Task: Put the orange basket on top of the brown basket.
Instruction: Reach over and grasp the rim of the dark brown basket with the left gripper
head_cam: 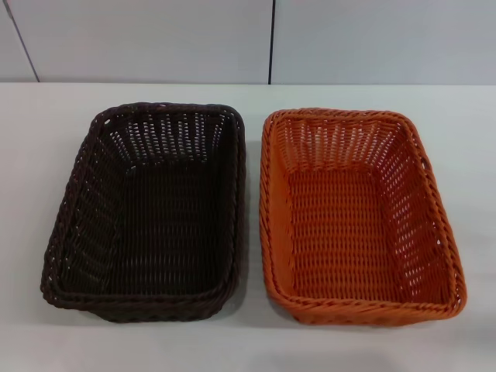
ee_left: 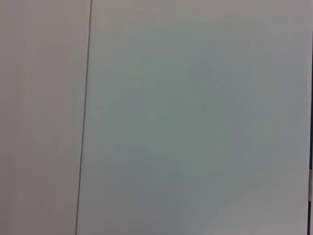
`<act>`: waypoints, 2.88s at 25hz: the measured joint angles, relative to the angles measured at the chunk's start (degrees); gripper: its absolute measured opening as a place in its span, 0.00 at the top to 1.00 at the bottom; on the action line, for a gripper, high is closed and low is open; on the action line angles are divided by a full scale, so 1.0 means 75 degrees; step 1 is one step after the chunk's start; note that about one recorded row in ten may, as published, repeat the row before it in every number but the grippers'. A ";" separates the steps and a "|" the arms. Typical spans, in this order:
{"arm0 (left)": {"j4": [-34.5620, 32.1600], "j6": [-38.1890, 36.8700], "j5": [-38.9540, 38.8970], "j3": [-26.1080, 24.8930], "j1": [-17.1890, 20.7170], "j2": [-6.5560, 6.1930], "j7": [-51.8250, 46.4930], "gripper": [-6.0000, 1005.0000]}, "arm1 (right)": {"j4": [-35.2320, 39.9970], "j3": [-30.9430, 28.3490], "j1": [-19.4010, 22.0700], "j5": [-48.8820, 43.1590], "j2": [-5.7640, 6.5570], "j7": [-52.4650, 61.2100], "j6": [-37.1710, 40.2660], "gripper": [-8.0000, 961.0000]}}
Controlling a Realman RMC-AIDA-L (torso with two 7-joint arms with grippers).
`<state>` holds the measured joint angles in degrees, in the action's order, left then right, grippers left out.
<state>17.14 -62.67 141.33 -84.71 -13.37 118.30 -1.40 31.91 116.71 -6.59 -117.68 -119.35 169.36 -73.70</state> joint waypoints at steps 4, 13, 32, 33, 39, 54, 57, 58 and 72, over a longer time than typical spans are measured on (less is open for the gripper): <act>0.0000 0.0000 0.0000 0.0000 0.0000 0.0000 0.0000 0.22 | -0.0010 0.0001 0.0000 0.0000 0.0000 0.0000 0.0004 0.32; 0.0685 0.0545 0.0235 0.0398 0.0107 -0.0122 -0.0017 0.23 | -0.0003 0.0000 -0.0012 0.0005 0.0005 0.0000 0.0008 0.32; 0.9740 1.4583 0.2253 -0.2545 0.0233 -0.0175 0.2550 0.26 | 0.0004 0.0012 -0.0100 0.0012 0.0034 0.0000 0.0376 0.32; 0.9932 1.5298 0.2262 -0.2775 0.0067 -0.0075 0.2784 0.26 | 0.0004 0.0012 -0.0100 0.0012 0.0034 0.0000 0.0376 0.32; 1.0804 1.7452 0.2521 -0.2652 -0.0364 -0.0046 0.2760 0.27 | -0.0021 0.0014 -0.0151 0.0012 0.0047 0.0000 0.0480 0.32; 1.0915 1.8522 0.2572 -0.1737 -0.0620 -0.0030 0.2125 0.28 | -0.0087 0.0017 -0.0139 -0.0001 0.0046 0.0000 0.0513 0.32; 1.0602 1.8578 0.2601 -0.1737 -0.0756 -0.0036 0.2125 0.29 | -0.0098 0.0022 -0.0135 -0.0014 0.0046 0.0000 0.0513 0.32; 1.0500 1.8588 0.2650 -0.1737 -0.0802 -0.0036 0.2124 0.29 | -0.0098 0.0022 -0.0135 -0.0014 0.0046 0.0000 0.0513 0.32; 0.9533 1.8716 0.2798 -0.1707 -0.1206 -0.0003 0.2097 0.30 | -0.0108 0.0024 -0.0125 -0.0039 0.0047 0.0000 0.0579 0.32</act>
<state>88.64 77.70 162.31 -97.51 -22.41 118.28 14.33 31.10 116.89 -7.53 -117.97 -119.00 169.36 -69.36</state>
